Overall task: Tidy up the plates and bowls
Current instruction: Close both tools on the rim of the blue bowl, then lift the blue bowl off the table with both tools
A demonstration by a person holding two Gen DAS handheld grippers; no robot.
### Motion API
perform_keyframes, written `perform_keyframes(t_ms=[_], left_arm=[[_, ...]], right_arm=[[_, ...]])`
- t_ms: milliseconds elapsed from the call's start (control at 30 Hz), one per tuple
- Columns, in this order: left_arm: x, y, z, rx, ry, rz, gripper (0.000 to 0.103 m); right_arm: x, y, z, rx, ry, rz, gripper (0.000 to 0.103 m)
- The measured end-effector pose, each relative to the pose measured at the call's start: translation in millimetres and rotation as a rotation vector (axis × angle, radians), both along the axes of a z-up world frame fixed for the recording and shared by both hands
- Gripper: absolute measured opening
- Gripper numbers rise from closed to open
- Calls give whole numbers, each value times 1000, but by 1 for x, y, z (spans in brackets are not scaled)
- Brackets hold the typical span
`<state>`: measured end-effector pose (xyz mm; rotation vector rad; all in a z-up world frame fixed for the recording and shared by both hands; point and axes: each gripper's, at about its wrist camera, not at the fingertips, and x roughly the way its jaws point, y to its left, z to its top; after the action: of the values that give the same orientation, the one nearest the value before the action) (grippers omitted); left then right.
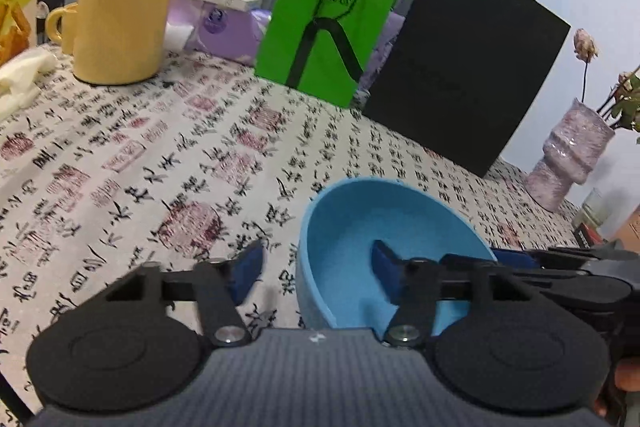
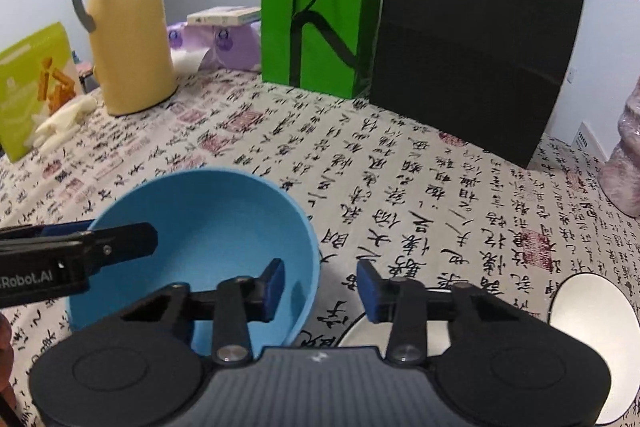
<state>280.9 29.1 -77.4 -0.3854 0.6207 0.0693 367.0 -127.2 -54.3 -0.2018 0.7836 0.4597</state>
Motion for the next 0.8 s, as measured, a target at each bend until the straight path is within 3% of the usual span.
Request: perform_keyframes(t_ms=[33,100,133,233,800], left_arm=[[1,1,-2,-8,9,-10,40],[3,1,-7,-18,25,-28,22],[3,2,-10,-12,35,-27,20],[4,5,-14,-33,45,-29,18],[-1,2,-14,5,31,-22,16]], right_arm=[[0,1,-1,-4,3,4,29],[1,1,-4,-6,18,-3,18],[1,1,-5,-5,21,-5,17],[-3,4,-4,-7,15,13,10],[-14,4,-1,-13,-17,11,10]])
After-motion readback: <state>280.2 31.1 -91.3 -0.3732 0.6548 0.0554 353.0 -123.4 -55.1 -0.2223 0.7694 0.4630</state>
